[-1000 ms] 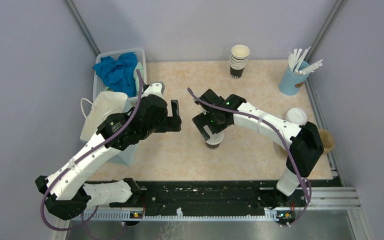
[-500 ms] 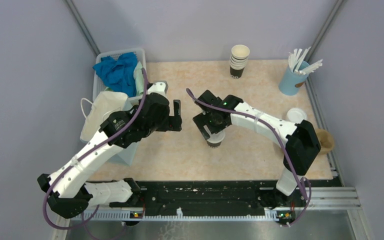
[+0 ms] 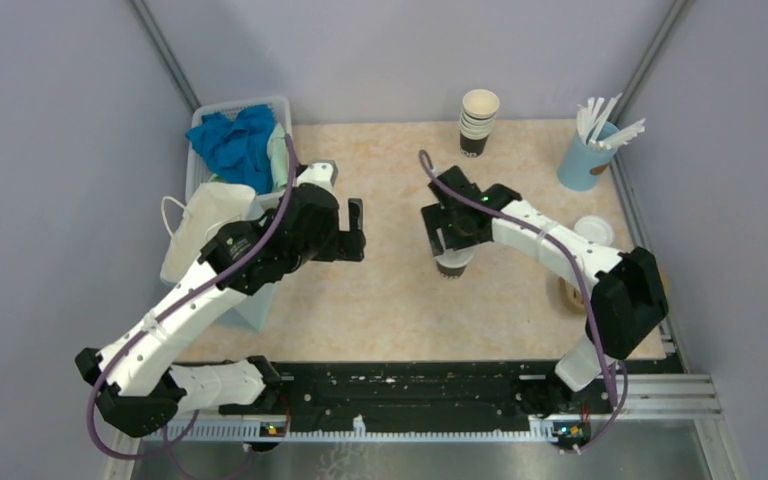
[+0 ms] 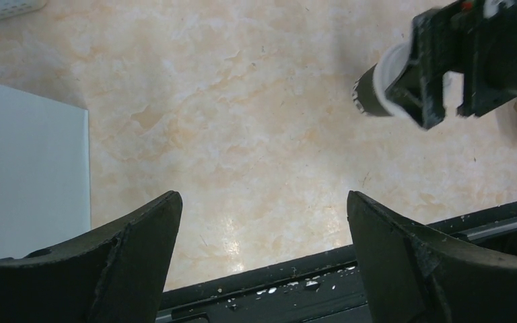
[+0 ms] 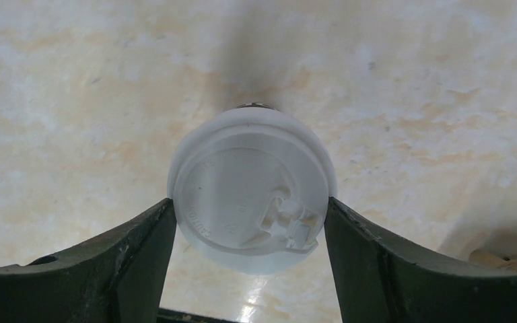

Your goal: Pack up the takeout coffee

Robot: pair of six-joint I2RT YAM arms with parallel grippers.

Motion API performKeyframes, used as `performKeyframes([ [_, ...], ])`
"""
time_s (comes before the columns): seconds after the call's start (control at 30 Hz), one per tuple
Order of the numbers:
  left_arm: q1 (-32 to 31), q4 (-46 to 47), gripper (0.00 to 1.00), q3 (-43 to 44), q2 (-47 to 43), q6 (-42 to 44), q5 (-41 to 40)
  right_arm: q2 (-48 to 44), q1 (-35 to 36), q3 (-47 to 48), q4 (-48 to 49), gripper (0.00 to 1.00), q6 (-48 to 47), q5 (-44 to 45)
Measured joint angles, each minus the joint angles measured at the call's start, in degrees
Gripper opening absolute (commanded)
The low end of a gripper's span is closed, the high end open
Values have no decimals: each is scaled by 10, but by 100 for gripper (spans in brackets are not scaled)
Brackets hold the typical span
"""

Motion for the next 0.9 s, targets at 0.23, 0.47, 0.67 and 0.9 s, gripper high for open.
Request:
performKeyframes([
  [0.23, 3, 6, 98, 9, 21, 14, 5, -42, -197, -61, 71, 77, 1, 4],
  [0.47, 9, 12, 98, 27, 42, 30, 16, -51, -339, -85, 130, 85, -21, 7],
  [0.67, 13, 22, 98, 41, 63, 43, 28, -51, -348, -89, 129, 99, -48, 11],
  [0.9, 14, 26, 98, 44, 73, 45, 45, -51, -348, -85, 68, 99, -55, 7],
])
